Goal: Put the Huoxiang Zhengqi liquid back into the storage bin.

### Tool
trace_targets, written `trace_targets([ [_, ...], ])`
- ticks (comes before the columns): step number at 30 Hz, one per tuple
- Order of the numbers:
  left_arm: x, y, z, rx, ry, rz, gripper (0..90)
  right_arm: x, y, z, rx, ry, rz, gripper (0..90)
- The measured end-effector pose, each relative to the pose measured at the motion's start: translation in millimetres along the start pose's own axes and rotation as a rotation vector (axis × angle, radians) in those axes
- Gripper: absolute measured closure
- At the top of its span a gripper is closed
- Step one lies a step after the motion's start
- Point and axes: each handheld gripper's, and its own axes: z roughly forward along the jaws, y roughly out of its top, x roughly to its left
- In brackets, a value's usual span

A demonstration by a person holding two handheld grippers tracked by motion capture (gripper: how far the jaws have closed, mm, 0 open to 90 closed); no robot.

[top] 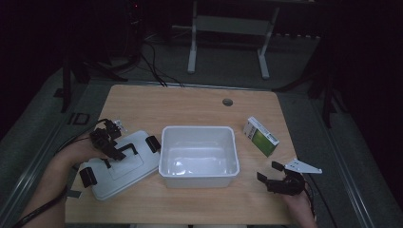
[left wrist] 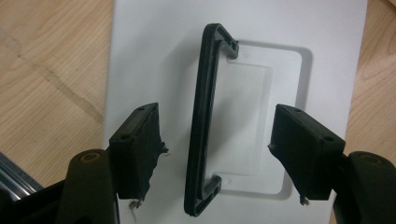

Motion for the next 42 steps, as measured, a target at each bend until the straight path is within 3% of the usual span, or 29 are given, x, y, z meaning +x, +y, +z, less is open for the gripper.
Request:
trace_targets([
  [17, 0.2, -7.9, -1.9, -0.001, -0.007, -0.004, 33.5, -22.9, 36.4, -19.3, 0.043, -0.048, -0.027, 23.2],
  [32, 1.2, -9.9, -1.8, 0.005, -0.011, -0.009, 33.5, -48.7, 74.9, -12.8, 0.102, -0.069, -0.052, 26.6],
  [42, 1.7, -11.7, 1.7, 0.016, -0.018, -0.011, 33.5, -61.6, 97.1, 1.5, 0.193, -0.072, -0.081, 29.5],
])
